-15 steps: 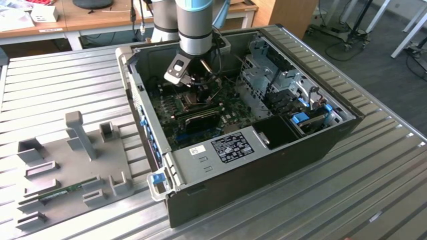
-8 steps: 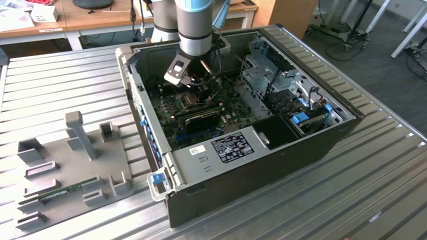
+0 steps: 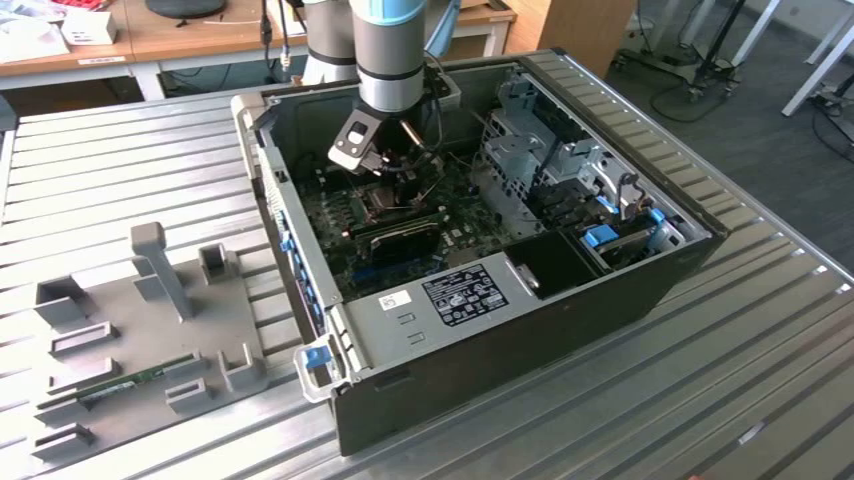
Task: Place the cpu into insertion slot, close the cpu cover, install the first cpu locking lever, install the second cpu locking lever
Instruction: 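Place the cpu into insertion slot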
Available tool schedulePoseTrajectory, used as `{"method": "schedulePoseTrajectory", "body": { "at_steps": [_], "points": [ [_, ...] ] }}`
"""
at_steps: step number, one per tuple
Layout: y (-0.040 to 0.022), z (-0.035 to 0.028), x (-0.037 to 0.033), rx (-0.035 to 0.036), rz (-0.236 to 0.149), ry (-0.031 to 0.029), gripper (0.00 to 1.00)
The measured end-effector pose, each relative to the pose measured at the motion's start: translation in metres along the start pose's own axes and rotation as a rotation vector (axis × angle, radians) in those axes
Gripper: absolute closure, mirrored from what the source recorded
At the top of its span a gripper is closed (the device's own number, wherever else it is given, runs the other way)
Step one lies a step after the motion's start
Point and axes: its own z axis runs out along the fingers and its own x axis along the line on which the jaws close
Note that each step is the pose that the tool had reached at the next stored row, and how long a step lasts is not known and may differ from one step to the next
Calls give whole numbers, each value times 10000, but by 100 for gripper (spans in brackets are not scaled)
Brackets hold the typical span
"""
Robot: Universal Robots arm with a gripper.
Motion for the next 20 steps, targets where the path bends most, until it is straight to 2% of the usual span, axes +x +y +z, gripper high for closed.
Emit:
{"method": "schedulePoseTrajectory", "body": {
  "at_steps": [14,20],
  "points": [
    [0,-1,0,-1,0,0,46],
    [2,-22,1,-3,1,3,46]
  ]
}}
